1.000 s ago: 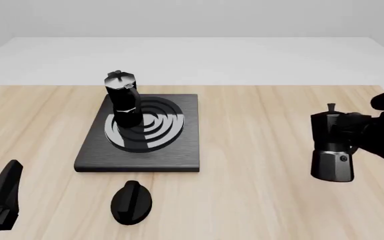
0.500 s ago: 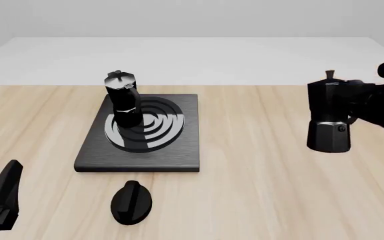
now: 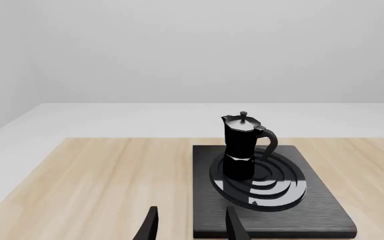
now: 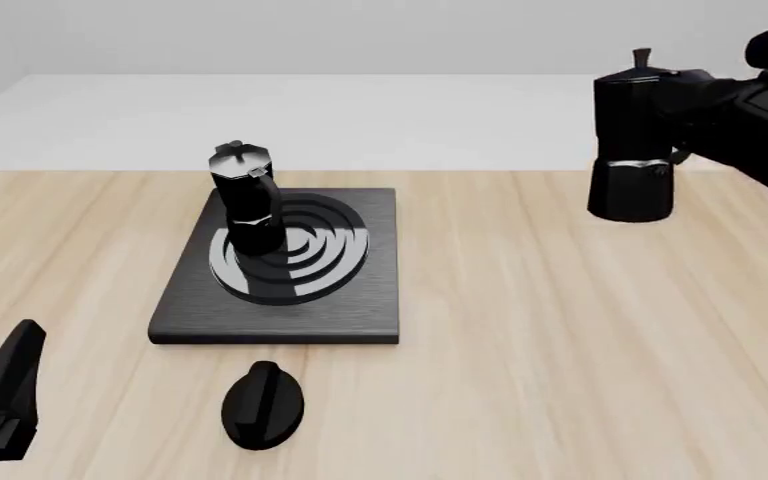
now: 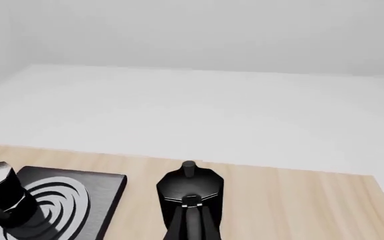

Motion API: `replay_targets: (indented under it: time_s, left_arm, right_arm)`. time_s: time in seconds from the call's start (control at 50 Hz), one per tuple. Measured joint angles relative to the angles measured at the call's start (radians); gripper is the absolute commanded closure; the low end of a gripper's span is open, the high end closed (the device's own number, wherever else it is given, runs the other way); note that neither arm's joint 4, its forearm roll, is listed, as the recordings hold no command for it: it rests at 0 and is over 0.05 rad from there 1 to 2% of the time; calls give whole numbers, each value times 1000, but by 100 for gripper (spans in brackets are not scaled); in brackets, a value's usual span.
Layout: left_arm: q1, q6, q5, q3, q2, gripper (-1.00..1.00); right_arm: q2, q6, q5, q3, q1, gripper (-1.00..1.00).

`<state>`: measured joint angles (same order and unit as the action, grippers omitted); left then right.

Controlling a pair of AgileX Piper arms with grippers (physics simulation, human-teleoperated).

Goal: Put both moka pots on the stove.

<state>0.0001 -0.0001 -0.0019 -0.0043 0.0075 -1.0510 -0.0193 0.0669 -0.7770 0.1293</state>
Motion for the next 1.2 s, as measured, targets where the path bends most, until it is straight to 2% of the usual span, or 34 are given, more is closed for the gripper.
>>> replay_targets:
  time_s: [0.56,1.2]
  left_arm:
    - [0,0,0,0,0,-100]
    - [0,0,0,0,0,-100]
  right_arm:
    - [-234,27,139,-154,90,100]
    - [-456,58,202,-311,164,100]
